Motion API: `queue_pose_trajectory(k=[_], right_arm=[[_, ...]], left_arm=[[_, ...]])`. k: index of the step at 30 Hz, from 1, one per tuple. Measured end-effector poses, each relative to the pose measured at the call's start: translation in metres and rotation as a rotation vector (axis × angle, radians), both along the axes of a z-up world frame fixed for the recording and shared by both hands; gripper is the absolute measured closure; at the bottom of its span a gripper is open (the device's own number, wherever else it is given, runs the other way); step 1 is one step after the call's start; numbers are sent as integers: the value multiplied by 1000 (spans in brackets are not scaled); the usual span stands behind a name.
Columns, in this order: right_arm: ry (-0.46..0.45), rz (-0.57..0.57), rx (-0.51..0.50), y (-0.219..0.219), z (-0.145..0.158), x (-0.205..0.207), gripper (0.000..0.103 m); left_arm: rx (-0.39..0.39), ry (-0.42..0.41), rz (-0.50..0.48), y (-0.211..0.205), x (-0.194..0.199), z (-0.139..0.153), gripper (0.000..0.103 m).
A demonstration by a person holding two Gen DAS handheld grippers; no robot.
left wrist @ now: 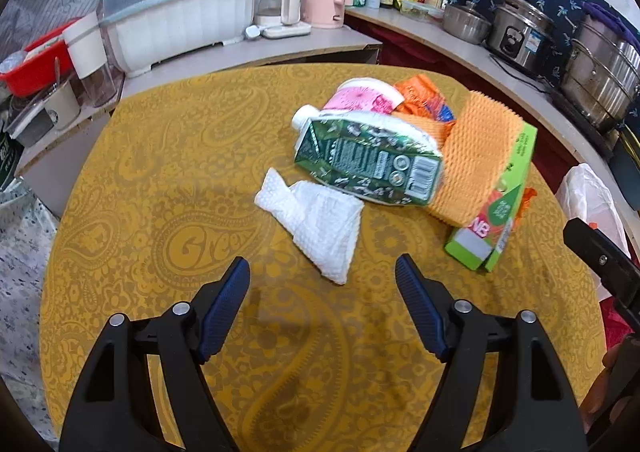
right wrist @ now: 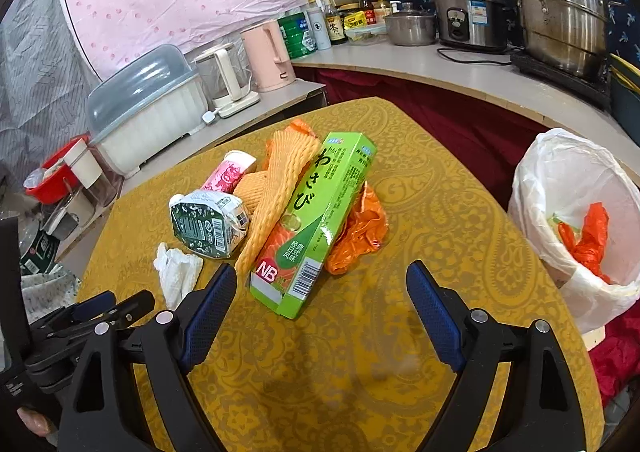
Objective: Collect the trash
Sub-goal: 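Grasp a white tissue with the left tool while the right tool grasps the orange foam net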
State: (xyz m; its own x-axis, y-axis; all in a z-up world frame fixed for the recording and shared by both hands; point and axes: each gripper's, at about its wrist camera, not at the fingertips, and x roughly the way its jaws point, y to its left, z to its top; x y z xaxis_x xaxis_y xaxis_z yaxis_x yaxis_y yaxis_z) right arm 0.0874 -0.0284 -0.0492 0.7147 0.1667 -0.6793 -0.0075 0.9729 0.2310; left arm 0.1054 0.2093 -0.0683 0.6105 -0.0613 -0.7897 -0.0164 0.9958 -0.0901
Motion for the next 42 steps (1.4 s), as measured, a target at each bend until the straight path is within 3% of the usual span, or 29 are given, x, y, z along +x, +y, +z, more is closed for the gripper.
queue_pose_trajectory(k=[8, 16, 21, 31, 37, 39, 42], right_arm=[[39, 10, 9, 7, -18, 19, 19], [11, 27, 24, 12, -9, 44, 24], [12, 53, 27, 20, -9, 60, 37], [32, 82, 31, 34, -21, 78, 52], [45, 102, 33, 40, -25, 85, 73], [50, 105, 31, 41, -26, 86, 85], [49, 101, 40, 39, -25, 84, 89]], left_arm=[[-21, 42, -6, 4, 22, -23, 33], [-45, 71, -57, -4, 35, -30, 70], [-49, 76, -71, -6, 36, -31, 91], [-72, 83, -78, -2, 38, -32, 94], [-66, 82, -76, -3, 38, -31, 95], [-66, 81, -76, -3, 38, -30, 95], [-61, 75, -77, -4, 36, -26, 96]])
